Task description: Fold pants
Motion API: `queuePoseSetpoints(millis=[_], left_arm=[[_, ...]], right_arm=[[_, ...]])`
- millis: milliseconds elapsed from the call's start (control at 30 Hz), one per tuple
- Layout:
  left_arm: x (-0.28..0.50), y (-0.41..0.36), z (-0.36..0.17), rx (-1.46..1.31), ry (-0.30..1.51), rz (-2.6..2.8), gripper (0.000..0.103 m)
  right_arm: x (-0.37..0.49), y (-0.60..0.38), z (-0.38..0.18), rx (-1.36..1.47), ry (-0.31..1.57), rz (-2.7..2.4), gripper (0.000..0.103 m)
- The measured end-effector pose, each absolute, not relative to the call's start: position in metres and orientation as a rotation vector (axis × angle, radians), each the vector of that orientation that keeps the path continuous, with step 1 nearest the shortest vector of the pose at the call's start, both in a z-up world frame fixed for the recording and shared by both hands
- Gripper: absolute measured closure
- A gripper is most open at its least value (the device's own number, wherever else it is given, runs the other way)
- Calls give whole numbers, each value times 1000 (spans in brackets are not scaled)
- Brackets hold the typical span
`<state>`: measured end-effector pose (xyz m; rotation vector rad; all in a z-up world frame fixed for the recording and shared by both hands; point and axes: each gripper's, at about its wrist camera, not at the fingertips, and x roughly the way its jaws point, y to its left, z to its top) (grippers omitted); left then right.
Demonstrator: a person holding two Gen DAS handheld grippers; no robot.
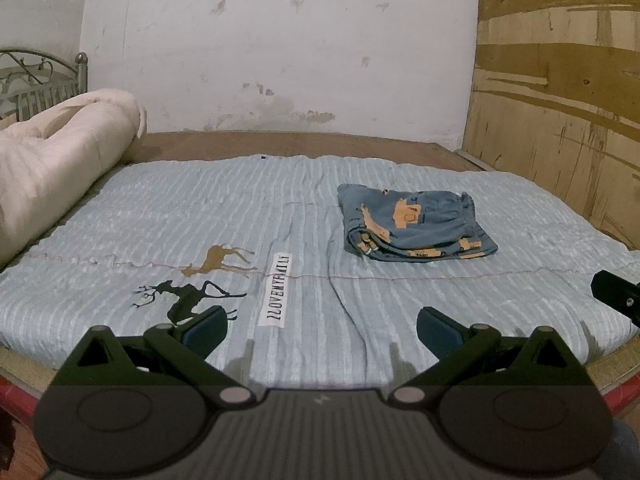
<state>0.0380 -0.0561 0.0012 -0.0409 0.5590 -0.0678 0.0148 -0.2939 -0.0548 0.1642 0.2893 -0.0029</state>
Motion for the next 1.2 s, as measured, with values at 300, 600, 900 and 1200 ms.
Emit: queuePoseSetpoints(millis=[300,600,900,1200], left_arm=[[36,-57,1,-41,559,-66,1],[36,-57,1,-40,558,-66,1],[33,-61,4,-43,559,-82,1],[33,-62,5,-45,562,-71,1]], right_arm=[[13,-294,-61,167,298,-3,1],[13,-294,-60,167,298,-4,1],[12,-294,-61,168,297,-3,1],[13,-294,-60,168,297,-3,1]])
